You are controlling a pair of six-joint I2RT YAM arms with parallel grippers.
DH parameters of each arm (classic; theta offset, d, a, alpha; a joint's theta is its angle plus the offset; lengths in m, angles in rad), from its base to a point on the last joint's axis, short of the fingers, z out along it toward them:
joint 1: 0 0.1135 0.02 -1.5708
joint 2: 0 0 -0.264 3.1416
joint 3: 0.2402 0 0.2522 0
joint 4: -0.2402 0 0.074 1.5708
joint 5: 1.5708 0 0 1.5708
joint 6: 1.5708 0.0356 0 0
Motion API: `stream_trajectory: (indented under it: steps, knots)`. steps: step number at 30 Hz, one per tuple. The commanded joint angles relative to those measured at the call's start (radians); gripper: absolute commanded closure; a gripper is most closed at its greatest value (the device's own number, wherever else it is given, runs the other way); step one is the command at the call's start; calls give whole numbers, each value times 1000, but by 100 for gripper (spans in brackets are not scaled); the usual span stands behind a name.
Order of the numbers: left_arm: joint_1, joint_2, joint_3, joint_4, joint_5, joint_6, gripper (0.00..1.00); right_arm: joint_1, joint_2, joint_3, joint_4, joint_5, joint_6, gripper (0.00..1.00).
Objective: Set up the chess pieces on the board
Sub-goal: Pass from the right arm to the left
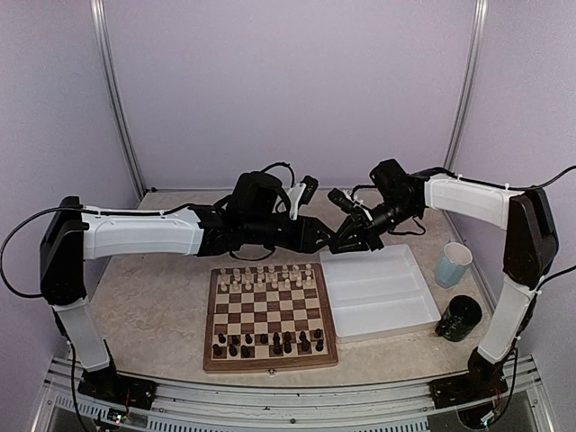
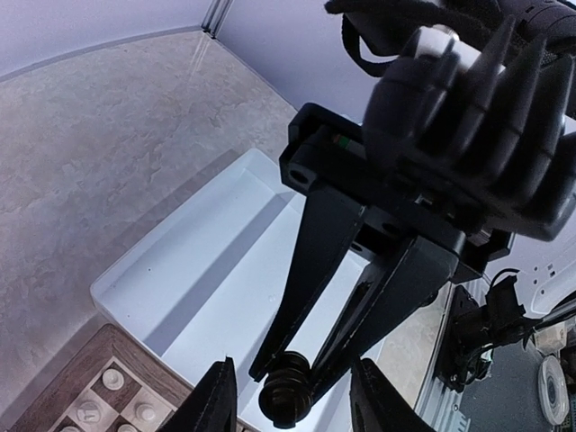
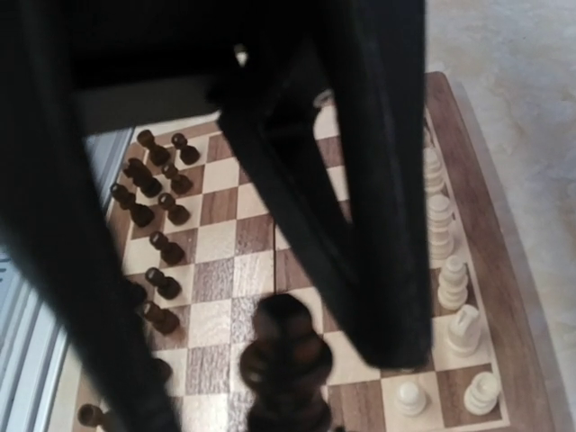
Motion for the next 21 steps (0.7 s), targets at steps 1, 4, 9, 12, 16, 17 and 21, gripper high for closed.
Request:
stream_trajectory:
  steps: [1, 4, 9, 12, 16, 17, 21]
  knots:
    - [-1, 9, 26, -6, 17, 10, 61, 6, -31, -14, 6, -30, -2, 96]
    - [-2, 9, 27, -3, 20, 10, 73, 6, -31, -14, 4, -35, -4, 96]
    - [-2, -1, 32, -14, 19, 16, 93, 6, -42, -20, -1, -16, -16, 90]
    - [-4, -17, 29, -41, 1, 27, 96, 6, -58, -22, -10, -21, -29, 78]
    - [-20, -73, 28, -140, -56, 59, 97, 0, -84, -36, -47, 0, -57, 58]
    - [-28, -89, 26, -172, -85, 72, 97, -4, -88, -48, -50, 14, -60, 57]
    - [-79, -176, -26, -303, -209, 111, 97, -33, -74, -93, -24, 34, -42, 55]
